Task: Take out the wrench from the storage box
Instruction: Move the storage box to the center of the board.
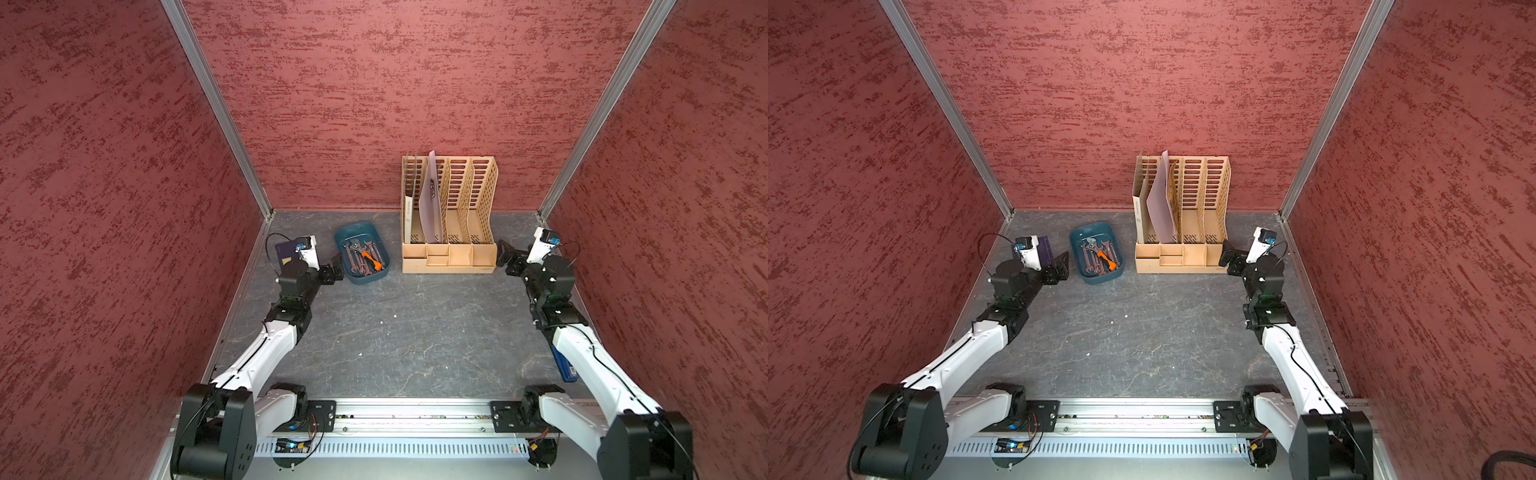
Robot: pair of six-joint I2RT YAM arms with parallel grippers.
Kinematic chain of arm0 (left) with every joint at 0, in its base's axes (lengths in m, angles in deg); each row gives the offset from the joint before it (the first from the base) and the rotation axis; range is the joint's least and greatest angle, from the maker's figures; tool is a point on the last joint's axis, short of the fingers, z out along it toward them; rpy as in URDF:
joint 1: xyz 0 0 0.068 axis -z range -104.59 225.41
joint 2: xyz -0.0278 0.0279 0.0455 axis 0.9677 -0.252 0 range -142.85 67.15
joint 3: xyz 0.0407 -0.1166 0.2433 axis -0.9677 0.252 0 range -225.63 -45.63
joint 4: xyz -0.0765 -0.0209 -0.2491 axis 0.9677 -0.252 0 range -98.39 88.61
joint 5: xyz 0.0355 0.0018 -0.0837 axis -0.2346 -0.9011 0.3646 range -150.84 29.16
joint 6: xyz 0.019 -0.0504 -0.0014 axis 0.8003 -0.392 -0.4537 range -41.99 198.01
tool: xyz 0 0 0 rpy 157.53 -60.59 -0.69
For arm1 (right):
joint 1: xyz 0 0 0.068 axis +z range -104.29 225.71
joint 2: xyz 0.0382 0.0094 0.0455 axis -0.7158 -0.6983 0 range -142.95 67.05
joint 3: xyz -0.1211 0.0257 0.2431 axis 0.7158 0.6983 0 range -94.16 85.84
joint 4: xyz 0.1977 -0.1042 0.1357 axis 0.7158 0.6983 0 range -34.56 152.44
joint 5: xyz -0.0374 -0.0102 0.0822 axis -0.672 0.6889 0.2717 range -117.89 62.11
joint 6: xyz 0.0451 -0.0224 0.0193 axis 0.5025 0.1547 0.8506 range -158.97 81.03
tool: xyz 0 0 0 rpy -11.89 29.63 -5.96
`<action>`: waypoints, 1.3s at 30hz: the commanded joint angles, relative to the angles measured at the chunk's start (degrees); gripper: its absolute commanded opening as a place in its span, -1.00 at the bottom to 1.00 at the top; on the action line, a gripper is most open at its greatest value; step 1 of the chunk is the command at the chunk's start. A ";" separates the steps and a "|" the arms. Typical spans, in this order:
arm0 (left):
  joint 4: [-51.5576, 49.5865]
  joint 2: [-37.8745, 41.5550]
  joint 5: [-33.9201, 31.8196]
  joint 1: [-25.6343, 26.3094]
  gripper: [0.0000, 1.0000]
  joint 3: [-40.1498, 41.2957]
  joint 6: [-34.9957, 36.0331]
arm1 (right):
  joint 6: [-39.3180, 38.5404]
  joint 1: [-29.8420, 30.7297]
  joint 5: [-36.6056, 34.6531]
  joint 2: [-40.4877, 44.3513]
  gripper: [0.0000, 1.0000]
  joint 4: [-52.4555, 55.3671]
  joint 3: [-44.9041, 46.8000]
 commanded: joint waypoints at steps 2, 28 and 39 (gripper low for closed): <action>-21.02 -3.42 2.91 -0.28 0.99 -9.18 -16.71 | 9.08 -0.28 18.57 1.24 0.97 12.00 -3.76; -56.53 -42.37 2.78 3.11 0.50 -45.06 -21.72 | 17.30 27.08 11.50 -20.08 0.97 28.26 -13.11; -57.87 -49.82 1.32 0.26 -0.06 -55.20 -19.43 | 15.95 32.61 6.46 -23.98 0.75 34.06 -17.15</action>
